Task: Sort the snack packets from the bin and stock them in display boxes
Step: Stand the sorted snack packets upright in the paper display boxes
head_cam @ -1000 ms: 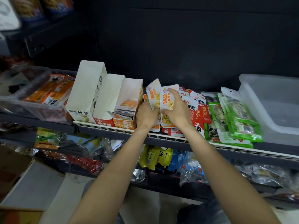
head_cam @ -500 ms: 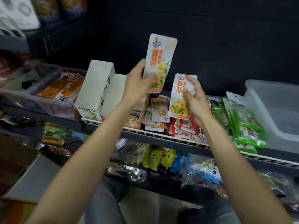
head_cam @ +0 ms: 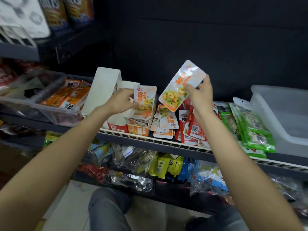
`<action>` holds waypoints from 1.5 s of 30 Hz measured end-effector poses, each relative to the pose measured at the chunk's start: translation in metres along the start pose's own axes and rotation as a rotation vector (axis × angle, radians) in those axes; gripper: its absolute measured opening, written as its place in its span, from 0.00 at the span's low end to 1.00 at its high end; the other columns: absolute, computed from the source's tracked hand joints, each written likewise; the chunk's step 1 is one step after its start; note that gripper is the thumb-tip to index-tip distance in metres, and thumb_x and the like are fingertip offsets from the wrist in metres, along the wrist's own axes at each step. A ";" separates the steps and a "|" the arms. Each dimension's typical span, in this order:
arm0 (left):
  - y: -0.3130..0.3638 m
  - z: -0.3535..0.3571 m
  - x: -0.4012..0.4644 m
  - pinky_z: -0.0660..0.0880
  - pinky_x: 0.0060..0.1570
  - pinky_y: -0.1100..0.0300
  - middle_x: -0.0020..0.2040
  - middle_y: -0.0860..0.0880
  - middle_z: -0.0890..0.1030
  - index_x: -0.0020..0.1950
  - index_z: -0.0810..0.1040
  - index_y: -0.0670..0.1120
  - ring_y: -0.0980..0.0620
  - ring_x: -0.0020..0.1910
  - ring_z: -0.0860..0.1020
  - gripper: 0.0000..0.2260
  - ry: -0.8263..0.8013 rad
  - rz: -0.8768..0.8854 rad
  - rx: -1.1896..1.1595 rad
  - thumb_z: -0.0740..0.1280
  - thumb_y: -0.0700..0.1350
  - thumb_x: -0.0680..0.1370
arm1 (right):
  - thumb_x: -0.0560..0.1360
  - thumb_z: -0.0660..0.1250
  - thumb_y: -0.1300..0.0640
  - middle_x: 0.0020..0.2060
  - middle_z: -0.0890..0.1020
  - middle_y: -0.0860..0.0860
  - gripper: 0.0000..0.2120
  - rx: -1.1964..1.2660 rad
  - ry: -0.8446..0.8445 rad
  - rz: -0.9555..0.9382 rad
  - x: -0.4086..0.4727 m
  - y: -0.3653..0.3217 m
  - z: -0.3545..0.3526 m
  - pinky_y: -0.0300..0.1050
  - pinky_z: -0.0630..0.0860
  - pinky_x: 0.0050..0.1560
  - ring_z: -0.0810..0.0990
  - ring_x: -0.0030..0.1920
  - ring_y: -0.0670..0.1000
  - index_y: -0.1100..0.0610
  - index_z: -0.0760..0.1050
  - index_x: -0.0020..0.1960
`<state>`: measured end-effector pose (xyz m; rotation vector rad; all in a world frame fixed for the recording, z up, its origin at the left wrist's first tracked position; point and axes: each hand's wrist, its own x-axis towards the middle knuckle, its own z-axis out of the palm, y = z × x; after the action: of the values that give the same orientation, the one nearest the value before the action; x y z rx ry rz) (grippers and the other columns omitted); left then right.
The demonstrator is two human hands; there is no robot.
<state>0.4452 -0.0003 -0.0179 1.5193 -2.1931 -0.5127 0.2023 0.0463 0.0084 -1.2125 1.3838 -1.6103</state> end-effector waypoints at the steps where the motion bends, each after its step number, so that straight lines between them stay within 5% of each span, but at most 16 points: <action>1: -0.002 -0.002 -0.001 0.72 0.58 0.50 0.57 0.50 0.81 0.55 0.80 0.48 0.50 0.55 0.77 0.12 -0.004 0.030 0.052 0.71 0.51 0.74 | 0.73 0.67 0.65 0.53 0.81 0.52 0.16 0.038 0.004 -0.019 0.003 -0.003 0.003 0.56 0.78 0.56 0.81 0.54 0.49 0.51 0.68 0.54; 4: -0.007 -0.005 -0.007 0.68 0.58 0.50 0.56 0.52 0.81 0.52 0.83 0.50 0.49 0.57 0.73 0.08 -0.020 0.222 0.256 0.71 0.46 0.74 | 0.71 0.67 0.64 0.54 0.80 0.53 0.15 0.103 -0.025 -0.091 0.008 -0.013 0.019 0.60 0.77 0.56 0.80 0.57 0.52 0.48 0.68 0.51; 7: -0.015 -0.006 -0.012 0.63 0.57 0.51 0.62 0.52 0.77 0.59 0.80 0.56 0.47 0.62 0.68 0.16 -0.084 0.287 0.526 0.71 0.43 0.73 | 0.71 0.66 0.65 0.52 0.79 0.54 0.14 0.066 -0.089 -0.168 0.011 -0.015 0.045 0.59 0.78 0.55 0.79 0.56 0.53 0.50 0.67 0.49; 10: -0.017 -0.013 -0.019 0.63 0.59 0.50 0.64 0.51 0.75 0.66 0.74 0.55 0.46 0.64 0.67 0.23 -0.052 0.230 0.339 0.71 0.52 0.72 | 0.73 0.65 0.69 0.50 0.79 0.51 0.13 -0.064 -0.192 -0.229 0.009 -0.008 0.070 0.48 0.80 0.50 0.79 0.54 0.49 0.55 0.67 0.51; 16: -0.010 -0.029 -0.042 0.68 0.54 0.60 0.54 0.55 0.82 0.58 0.81 0.53 0.55 0.54 0.77 0.11 -0.052 0.217 0.165 0.65 0.52 0.77 | 0.76 0.63 0.67 0.48 0.79 0.49 0.07 -0.272 -0.328 -0.371 0.001 0.003 0.091 0.30 0.75 0.39 0.78 0.48 0.41 0.61 0.69 0.53; 20: 0.001 -0.026 -0.053 0.74 0.49 0.57 0.49 0.55 0.83 0.55 0.81 0.54 0.56 0.49 0.79 0.11 0.108 0.198 0.153 0.63 0.55 0.79 | 0.75 0.64 0.67 0.45 0.78 0.47 0.06 -0.360 -0.339 -0.473 0.000 0.001 0.078 0.29 0.71 0.33 0.76 0.39 0.39 0.59 0.71 0.51; 24: 0.009 -0.009 -0.063 0.71 0.45 0.59 0.49 0.55 0.82 0.53 0.81 0.56 0.54 0.49 0.77 0.20 0.123 0.210 0.180 0.56 0.64 0.75 | 0.76 0.63 0.66 0.48 0.80 0.51 0.07 -0.507 -0.455 -0.527 -0.005 0.015 0.073 0.32 0.71 0.33 0.77 0.41 0.46 0.59 0.71 0.52; 26: 0.010 -0.002 -0.068 0.70 0.45 0.58 0.50 0.53 0.82 0.54 0.81 0.56 0.52 0.50 0.77 0.25 0.094 0.191 0.170 0.52 0.68 0.73 | 0.76 0.62 0.65 0.52 0.80 0.54 0.07 -0.728 -0.602 -0.512 -0.002 0.028 0.074 0.35 0.72 0.40 0.77 0.49 0.49 0.59 0.73 0.54; 28: 0.011 0.003 -0.073 0.68 0.45 0.59 0.52 0.52 0.83 0.55 0.81 0.54 0.51 0.52 0.78 0.26 0.099 0.173 0.132 0.53 0.67 0.73 | 0.76 0.59 0.66 0.60 0.77 0.55 0.13 -0.960 -0.682 -0.570 -0.002 0.038 0.071 0.47 0.69 0.61 0.71 0.63 0.55 0.58 0.76 0.58; 30: 0.012 0.006 -0.079 0.67 0.45 0.60 0.55 0.52 0.82 0.57 0.81 0.52 0.51 0.53 0.78 0.24 0.107 0.183 0.125 0.54 0.65 0.75 | 0.75 0.58 0.68 0.66 0.73 0.54 0.19 -0.972 -0.581 -0.601 -0.004 0.043 0.060 0.52 0.59 0.70 0.64 0.70 0.56 0.57 0.76 0.62; 34: 0.012 0.007 -0.088 0.66 0.44 0.61 0.57 0.53 0.81 0.59 0.80 0.51 0.53 0.53 0.77 0.29 0.078 0.220 0.138 0.50 0.67 0.74 | 0.78 0.58 0.62 0.57 0.80 0.57 0.16 -1.015 -0.257 -0.339 -0.009 0.048 0.022 0.51 0.70 0.61 0.75 0.60 0.56 0.58 0.75 0.63; 37: 0.013 0.005 -0.086 0.66 0.41 0.61 0.54 0.52 0.83 0.58 0.80 0.51 0.54 0.49 0.78 0.27 0.088 0.203 0.142 0.51 0.66 0.75 | 0.79 0.55 0.41 0.54 0.81 0.60 0.26 -1.439 -0.388 -0.071 -0.009 0.054 0.013 0.52 0.66 0.64 0.73 0.62 0.61 0.60 0.73 0.64; 40: 0.013 0.007 -0.080 0.69 0.46 0.60 0.56 0.53 0.82 0.58 0.81 0.52 0.53 0.52 0.78 0.21 0.118 0.178 0.074 0.55 0.61 0.77 | 0.72 0.53 0.27 0.61 0.78 0.59 0.41 -1.571 -0.494 -0.008 -0.010 0.065 0.017 0.54 0.63 0.69 0.67 0.70 0.61 0.57 0.68 0.70; 45: 0.001 0.002 -0.053 0.68 0.64 0.56 0.58 0.57 0.79 0.57 0.80 0.54 0.58 0.60 0.73 0.10 0.192 0.118 -0.182 0.63 0.43 0.79 | 0.71 0.65 0.34 0.64 0.75 0.56 0.39 -1.357 -0.513 0.123 -0.009 0.070 0.025 0.51 0.70 0.61 0.71 0.66 0.59 0.55 0.60 0.73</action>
<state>0.4596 0.0498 -0.0263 1.2801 -2.0151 -0.4919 0.2240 0.0316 -0.0623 -1.9655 2.1192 -0.0112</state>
